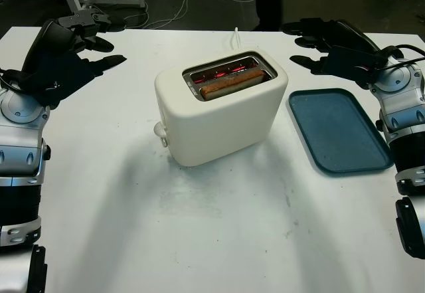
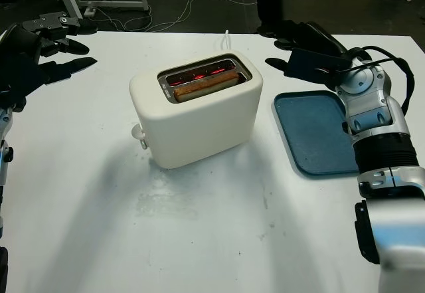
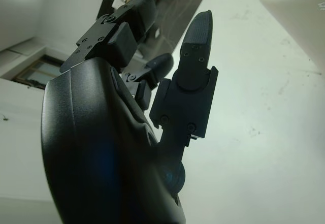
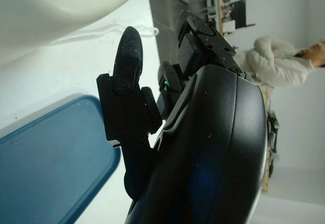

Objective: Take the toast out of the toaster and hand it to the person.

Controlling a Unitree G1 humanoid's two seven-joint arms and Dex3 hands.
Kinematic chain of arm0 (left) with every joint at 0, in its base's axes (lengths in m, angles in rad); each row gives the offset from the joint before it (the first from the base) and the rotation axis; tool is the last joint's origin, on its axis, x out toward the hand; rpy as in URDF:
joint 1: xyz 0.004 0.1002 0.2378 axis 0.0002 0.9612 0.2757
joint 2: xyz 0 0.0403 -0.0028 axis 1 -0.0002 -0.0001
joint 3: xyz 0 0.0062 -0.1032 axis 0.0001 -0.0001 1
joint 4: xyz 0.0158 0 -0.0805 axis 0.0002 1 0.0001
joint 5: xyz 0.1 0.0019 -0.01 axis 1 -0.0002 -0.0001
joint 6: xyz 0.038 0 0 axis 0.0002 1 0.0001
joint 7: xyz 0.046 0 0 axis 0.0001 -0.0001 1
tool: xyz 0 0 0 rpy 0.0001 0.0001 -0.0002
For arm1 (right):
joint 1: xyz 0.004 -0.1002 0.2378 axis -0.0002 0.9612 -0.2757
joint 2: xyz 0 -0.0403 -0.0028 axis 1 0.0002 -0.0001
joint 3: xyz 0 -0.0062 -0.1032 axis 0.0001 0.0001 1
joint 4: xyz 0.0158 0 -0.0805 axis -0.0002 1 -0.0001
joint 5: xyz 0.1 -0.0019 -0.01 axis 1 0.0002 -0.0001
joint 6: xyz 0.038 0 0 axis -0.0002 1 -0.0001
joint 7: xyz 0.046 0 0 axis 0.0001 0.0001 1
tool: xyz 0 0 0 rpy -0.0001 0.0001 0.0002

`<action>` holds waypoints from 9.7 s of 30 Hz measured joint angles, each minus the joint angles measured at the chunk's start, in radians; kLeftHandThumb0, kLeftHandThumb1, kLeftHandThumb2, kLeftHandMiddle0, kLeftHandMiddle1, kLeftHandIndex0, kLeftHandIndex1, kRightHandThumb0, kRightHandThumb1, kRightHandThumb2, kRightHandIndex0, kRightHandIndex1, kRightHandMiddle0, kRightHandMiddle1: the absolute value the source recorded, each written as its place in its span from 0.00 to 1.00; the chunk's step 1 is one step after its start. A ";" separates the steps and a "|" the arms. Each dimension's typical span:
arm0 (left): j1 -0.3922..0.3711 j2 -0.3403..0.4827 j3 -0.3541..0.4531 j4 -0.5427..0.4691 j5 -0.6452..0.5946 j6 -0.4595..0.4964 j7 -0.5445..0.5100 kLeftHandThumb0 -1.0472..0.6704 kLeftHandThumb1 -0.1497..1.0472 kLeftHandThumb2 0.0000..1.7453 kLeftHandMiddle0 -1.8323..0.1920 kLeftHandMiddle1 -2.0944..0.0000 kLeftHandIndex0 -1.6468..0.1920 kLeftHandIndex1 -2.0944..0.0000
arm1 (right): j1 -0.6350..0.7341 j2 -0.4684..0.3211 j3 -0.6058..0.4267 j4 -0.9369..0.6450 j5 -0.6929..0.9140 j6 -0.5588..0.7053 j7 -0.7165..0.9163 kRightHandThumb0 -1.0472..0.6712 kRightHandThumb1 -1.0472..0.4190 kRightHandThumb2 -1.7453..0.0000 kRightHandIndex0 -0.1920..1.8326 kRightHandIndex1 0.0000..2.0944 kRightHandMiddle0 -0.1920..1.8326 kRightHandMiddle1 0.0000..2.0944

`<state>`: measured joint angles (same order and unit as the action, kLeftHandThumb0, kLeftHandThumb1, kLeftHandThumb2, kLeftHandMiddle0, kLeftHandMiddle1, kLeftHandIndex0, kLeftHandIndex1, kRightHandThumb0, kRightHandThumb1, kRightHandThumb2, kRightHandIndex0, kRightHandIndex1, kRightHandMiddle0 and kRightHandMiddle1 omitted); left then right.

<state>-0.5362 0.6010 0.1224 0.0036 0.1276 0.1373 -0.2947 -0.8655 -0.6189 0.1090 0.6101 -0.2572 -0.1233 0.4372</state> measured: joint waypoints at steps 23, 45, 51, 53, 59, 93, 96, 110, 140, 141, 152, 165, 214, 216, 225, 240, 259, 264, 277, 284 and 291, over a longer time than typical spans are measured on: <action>0.002 0.000 0.000 -0.001 0.000 -0.003 0.000 0.34 0.89 0.06 0.72 0.59 0.62 0.81 | 0.004 0.000 0.001 -0.009 -0.033 0.008 -0.004 0.41 0.09 0.74 0.28 0.00 0.28 0.00; 0.004 0.000 0.001 -0.009 -0.001 -0.002 0.003 0.36 0.89 0.06 0.72 0.59 0.63 0.81 | 0.011 0.005 -0.020 -0.007 0.002 0.009 -0.002 0.41 0.09 0.74 0.29 0.00 0.29 0.00; 0.012 -0.004 0.001 -0.014 -0.002 -0.002 0.005 0.36 0.89 0.05 0.72 0.59 0.62 0.81 | 0.011 0.005 -0.020 -0.016 0.003 0.014 -0.001 0.41 0.09 0.73 0.30 0.01 0.30 0.01; 0.014 -0.010 0.003 -0.014 -0.002 -0.002 0.006 0.35 0.89 0.06 0.72 0.58 0.63 0.81 | 0.011 0.005 -0.020 -0.016 0.003 0.014 -0.001 0.41 0.09 0.74 0.31 0.01 0.30 0.01; 0.016 -0.010 0.004 -0.014 -0.001 -0.002 0.006 0.36 0.89 0.06 0.72 0.58 0.63 0.81 | 0.011 0.005 -0.020 -0.015 0.003 0.014 -0.001 0.41 0.09 0.75 0.31 0.01 0.31 0.01; 0.016 -0.012 0.004 -0.008 0.001 0.005 0.006 0.37 0.89 0.06 0.72 0.59 0.62 0.81 | 0.020 0.005 -0.020 -0.041 -0.006 0.026 -0.004 0.40 0.09 0.74 0.28 0.00 0.27 0.00; 0.019 -0.013 0.008 -0.012 -0.005 0.006 0.006 0.37 0.89 0.05 0.72 0.60 0.63 0.81 | 0.026 0.005 -0.020 -0.041 -0.006 0.026 -0.004 0.40 0.09 0.74 0.28 0.00 0.27 0.00; 0.030 -0.020 0.015 -0.024 -0.008 0.026 0.006 0.36 0.89 0.06 0.72 0.60 0.63 0.82 | 0.037 0.005 -0.018 -0.041 -0.039 0.026 -0.014 0.32 0.09 0.74 0.28 0.00 0.28 0.00; 0.030 -0.020 0.014 -0.029 -0.001 0.029 0.006 0.37 0.89 0.06 0.71 0.62 0.62 0.83 | 0.038 0.005 -0.018 -0.042 -0.057 0.038 -0.015 0.31 0.09 0.74 0.29 0.00 0.28 0.00; 0.030 -0.020 0.014 -0.029 -0.001 0.029 0.006 0.37 0.89 0.06 0.71 0.62 0.62 0.84 | 0.038 0.005 -0.018 -0.042 -0.057 0.038 -0.015 0.31 0.09 0.74 0.29 0.00 0.28 0.00; 0.030 -0.020 0.014 -0.035 -0.001 0.034 0.006 0.36 0.89 0.06 0.71 0.62 0.61 0.84 | 0.042 0.005 -0.018 -0.051 -0.066 0.042 -0.015 0.33 0.09 0.74 0.29 0.00 0.28 0.00; 0.030 -0.020 0.015 -0.039 -0.002 0.043 0.006 0.35 0.89 0.06 0.71 0.63 0.61 0.85 | 0.046 0.005 -0.020 -0.055 -0.062 0.042 -0.015 0.34 0.09 0.75 0.29 0.00 0.27 0.00; 0.030 -0.020 0.014 -0.027 -0.001 0.029 0.006 0.36 0.89 0.06 0.71 0.62 0.60 0.86 | 0.048 0.005 -0.019 -0.054 -0.040 0.042 -0.014 0.35 0.09 0.75 0.29 0.00 0.27 0.00; 0.030 -0.020 0.014 -0.027 -0.001 0.030 0.006 0.36 0.89 0.05 0.71 0.62 0.60 0.86 | 0.048 0.005 -0.019 -0.050 -0.040 0.042 -0.014 0.35 0.09 0.75 0.29 0.00 0.27 0.00; 0.030 -0.021 0.014 -0.028 -0.001 0.030 0.006 0.36 0.89 0.06 0.71 0.62 0.60 0.86 | 0.048 0.005 -0.018 -0.038 -0.041 0.042 -0.014 0.34 0.09 0.75 0.29 0.00 0.27 0.00; 0.030 -0.021 0.014 -0.028 -0.001 0.030 0.006 0.35 0.89 0.05 0.71 0.62 0.59 0.87 | 0.048 0.005 -0.013 -0.040 -0.047 0.042 -0.014 0.35 0.09 0.75 0.29 0.00 0.27 0.00; 0.030 -0.022 0.015 -0.032 -0.002 0.034 0.011 0.37 0.89 0.05 0.71 0.62 0.60 0.87 | 0.048 0.005 -0.016 -0.039 -0.043 0.042 -0.014 0.34 0.09 0.75 0.29 0.00 0.28 0.00; 0.030 -0.022 0.015 -0.036 -0.002 0.036 0.012 0.36 0.89 0.05 0.71 0.63 0.59 0.87 | 0.048 0.005 -0.016 -0.039 -0.043 0.042 -0.014 0.34 0.09 0.75 0.30 0.00 0.28 0.00; 0.030 -0.022 0.016 -0.036 -0.002 0.035 0.013 0.37 0.89 0.05 0.71 0.63 0.59 0.88 | 0.048 0.005 -0.016 -0.039 -0.043 0.042 -0.014 0.36 0.09 0.75 0.29 0.00 0.27 0.00; 0.035 -0.022 0.016 -0.038 -0.005 0.037 0.013 0.36 0.89 0.06 0.71 0.63 0.60 0.88 | 0.048 0.005 -0.017 -0.039 -0.042 0.043 -0.013 0.37 0.09 0.76 0.29 0.01 0.27 0.00; 0.035 -0.022 0.016 -0.038 -0.006 0.037 0.013 0.37 0.89 0.06 0.71 0.63 0.59 0.88 | 0.048 0.005 -0.017 -0.041 -0.043 0.043 -0.014 0.39 0.09 0.76 0.29 0.00 0.27 0.00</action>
<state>-0.5012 0.5789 0.1387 -0.0340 0.1215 0.1742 -0.2813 -0.8172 -0.6138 0.0916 0.5694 -0.2999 -0.0807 0.4236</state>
